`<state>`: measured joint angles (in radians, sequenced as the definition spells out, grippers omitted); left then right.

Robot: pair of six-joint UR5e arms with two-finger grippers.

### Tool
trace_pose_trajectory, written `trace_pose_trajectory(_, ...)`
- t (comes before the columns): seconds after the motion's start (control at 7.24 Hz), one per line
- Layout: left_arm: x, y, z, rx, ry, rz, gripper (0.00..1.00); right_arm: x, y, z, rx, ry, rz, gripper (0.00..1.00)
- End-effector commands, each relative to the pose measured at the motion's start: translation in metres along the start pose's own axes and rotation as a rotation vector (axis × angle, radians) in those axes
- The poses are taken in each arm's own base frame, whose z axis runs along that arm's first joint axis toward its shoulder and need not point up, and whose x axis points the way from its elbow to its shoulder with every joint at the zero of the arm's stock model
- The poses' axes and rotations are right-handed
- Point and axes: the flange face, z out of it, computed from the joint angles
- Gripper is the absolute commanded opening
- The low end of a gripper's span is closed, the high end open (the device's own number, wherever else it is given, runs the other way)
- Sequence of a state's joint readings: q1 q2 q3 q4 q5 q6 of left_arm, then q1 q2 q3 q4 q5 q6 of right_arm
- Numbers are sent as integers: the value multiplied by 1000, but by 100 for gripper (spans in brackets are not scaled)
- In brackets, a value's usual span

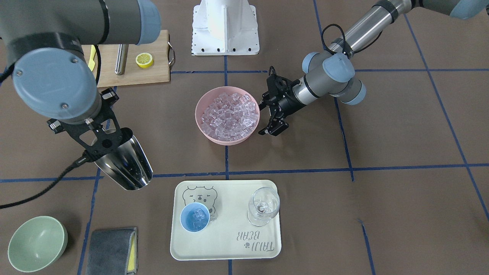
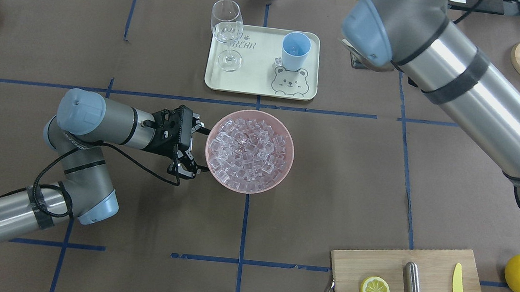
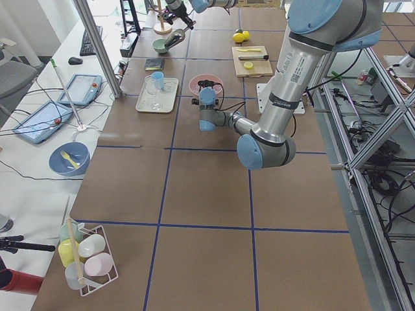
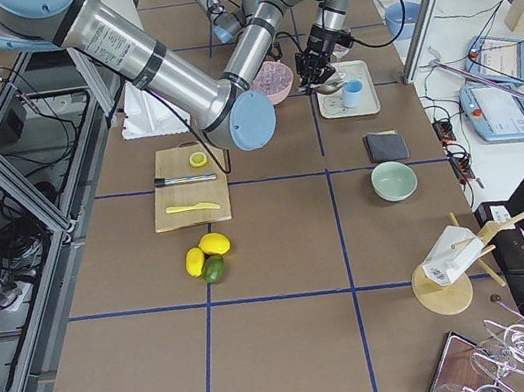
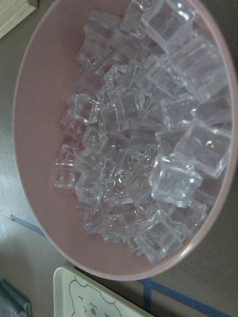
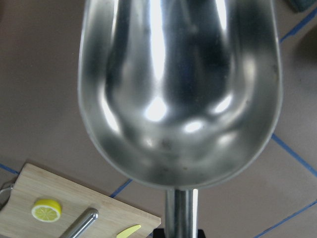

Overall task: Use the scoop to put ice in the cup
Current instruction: 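Carry the scoop back toward its spot beside the cutting board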

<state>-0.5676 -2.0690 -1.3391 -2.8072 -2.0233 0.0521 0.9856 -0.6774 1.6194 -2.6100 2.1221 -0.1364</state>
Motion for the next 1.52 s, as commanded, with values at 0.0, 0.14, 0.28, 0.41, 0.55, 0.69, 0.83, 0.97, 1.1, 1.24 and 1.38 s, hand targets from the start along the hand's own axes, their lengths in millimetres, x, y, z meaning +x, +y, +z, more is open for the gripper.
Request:
trace_pose_trajectory(0.0, 0, 1, 0, -2, 0, -1, 100, 4, 76, 25, 74, -60, 255, 0)
trace_pose_trajectory(0.14, 0, 1, 0, -2, 0, -1, 100, 11, 99, 49, 59, -131, 385, 0)
trace_pose_trajectory(0.28, 1, 1, 1, -2, 2, -1, 100, 12, 111, 63, 39, -179, 446, 0)
trace_pose_trajectory(0.41, 1, 1, 1, -2, 2, -3, 100, 13, 120, 85, 7, -180, 450, 0)
trace_pose_trajectory(0.55, 2, 1, 1, -2, 3, -2, 100, 21, 137, 107, 6, -192, 457, 0)
trace_pose_trajectory(0.69, 2, 1, 1, -2, 3, -4, 100, 30, 144, 129, 33, -197, 475, 0)
trace_pose_trajectory(0.83, 2, 2, 1, -4, 3, -5, 100, 29, 142, 151, 60, -202, 523, 0)
trace_pose_trajectory(0.97, 2, 1, 1, -2, 3, -4, 100, 27, 142, 176, 83, -211, 528, 0)
trace_pose_trajectory(1.1, 2, 1, 1, -2, 3, -4, 100, 32, 148, 202, 96, -215, 510, 0)
trace_pose_trajectory(1.24, 2, 0, 1, -1, 3, -3, 100, 31, 151, 219, 89, -212, 526, 0)
trace_pose_trajectory(1.38, 2, 0, 1, -1, 3, -3, 100, 28, 150, 232, 91, -211, 531, 0)
